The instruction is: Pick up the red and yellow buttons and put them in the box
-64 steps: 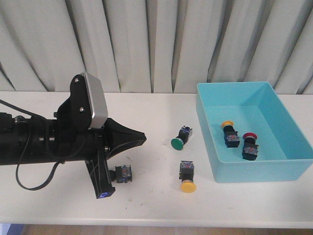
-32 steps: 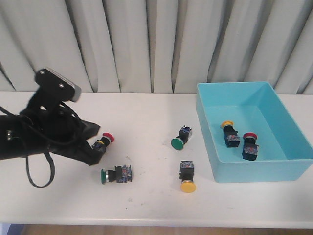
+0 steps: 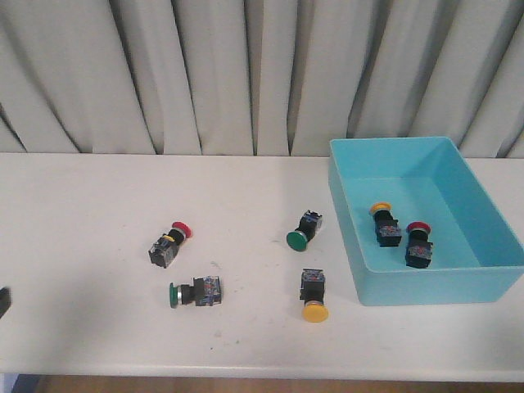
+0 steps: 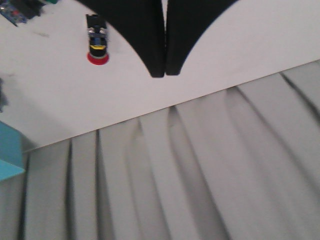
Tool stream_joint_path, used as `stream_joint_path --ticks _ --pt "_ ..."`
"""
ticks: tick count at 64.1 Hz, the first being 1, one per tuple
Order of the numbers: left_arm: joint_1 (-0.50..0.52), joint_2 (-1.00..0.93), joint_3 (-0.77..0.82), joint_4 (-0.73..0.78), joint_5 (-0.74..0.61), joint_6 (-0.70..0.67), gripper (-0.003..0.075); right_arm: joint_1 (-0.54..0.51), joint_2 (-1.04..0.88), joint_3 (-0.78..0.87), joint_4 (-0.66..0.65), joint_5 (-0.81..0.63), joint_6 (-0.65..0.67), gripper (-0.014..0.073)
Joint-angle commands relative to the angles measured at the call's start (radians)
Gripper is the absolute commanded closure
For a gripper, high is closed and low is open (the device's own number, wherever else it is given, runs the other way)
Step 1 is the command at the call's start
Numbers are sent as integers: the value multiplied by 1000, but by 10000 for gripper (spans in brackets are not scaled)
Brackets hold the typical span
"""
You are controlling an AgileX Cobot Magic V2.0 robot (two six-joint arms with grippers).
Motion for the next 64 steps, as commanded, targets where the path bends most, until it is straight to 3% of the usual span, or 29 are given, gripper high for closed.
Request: stream_joint_path --ticks 1,9,21,39,50,64 --pt "46 -207 96 -9 -87 -18 728 -6 11 -24 0 -54 0 600" --pt "53 -447 242 -8 -86 -30 728 -6 11 -24 0 -53 0 600" --pt "76 -610 363 72 -83 -156 728 -6 11 -24 0 -53 0 600" --pt "128 -666 386 222 -20 -373 728 -6 11 -24 1 -53 0 600" --pt "129 -665 454 258 -75 -472 728 -6 11 -24 0 -53 0 600" --pt "129 -666 450 317 -51 -500 728 -6 11 -24 0 -53 0 600"
